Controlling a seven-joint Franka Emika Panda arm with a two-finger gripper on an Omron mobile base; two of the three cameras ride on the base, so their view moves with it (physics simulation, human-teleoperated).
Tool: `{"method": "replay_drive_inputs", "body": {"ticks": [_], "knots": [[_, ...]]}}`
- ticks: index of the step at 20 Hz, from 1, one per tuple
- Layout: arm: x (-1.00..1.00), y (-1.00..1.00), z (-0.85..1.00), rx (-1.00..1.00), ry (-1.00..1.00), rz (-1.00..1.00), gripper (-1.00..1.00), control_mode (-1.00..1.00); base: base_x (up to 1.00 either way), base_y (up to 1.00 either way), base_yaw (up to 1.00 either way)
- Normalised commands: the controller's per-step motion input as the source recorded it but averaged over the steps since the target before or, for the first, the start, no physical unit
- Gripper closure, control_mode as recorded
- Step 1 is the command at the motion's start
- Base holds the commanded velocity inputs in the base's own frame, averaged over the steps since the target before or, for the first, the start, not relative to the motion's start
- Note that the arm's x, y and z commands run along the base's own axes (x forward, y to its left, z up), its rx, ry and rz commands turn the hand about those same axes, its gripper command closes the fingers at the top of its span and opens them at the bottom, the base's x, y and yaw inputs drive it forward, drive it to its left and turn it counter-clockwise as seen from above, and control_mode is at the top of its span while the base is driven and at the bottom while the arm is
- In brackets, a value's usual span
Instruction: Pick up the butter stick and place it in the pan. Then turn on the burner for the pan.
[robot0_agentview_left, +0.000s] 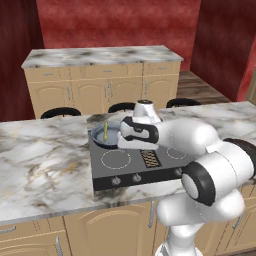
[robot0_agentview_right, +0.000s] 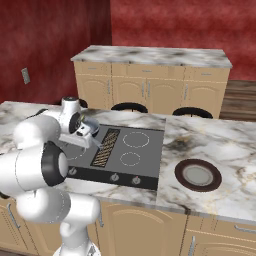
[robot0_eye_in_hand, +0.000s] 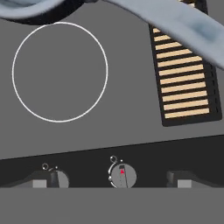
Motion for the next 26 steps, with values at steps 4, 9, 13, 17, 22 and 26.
{"method": "replay_drive_inputs", "body": {"ticks": [4,9,13,17,22,26], "knots": [[-0.31,0.0,-0.13,0.0,0.0,0.0,-1.0,-1.0,0.0,0.0,0.0],[-0.26,0.0,-0.11,-0.01,0.01,0.0,-1.0,-1.0,0.0,0.0,0.0],[-0.17,0.0,-0.09,0.0,0.0,0.0,-1.0,-1.0,0.0,0.0,0.0],[-0.1,0.0,0.0,0.0,0.02,0.0,-1.0,-1.0,0.0,0.0,0.0],[-0.05,0.0,-0.02,-0.01,0.03,0.0,-1.0,-1.0,0.0,0.0,0.0],[0.0,0.0,-0.06,-0.03,0.01,0.0,-1.0,-1.0,0.0,0.0,0.0]]}}
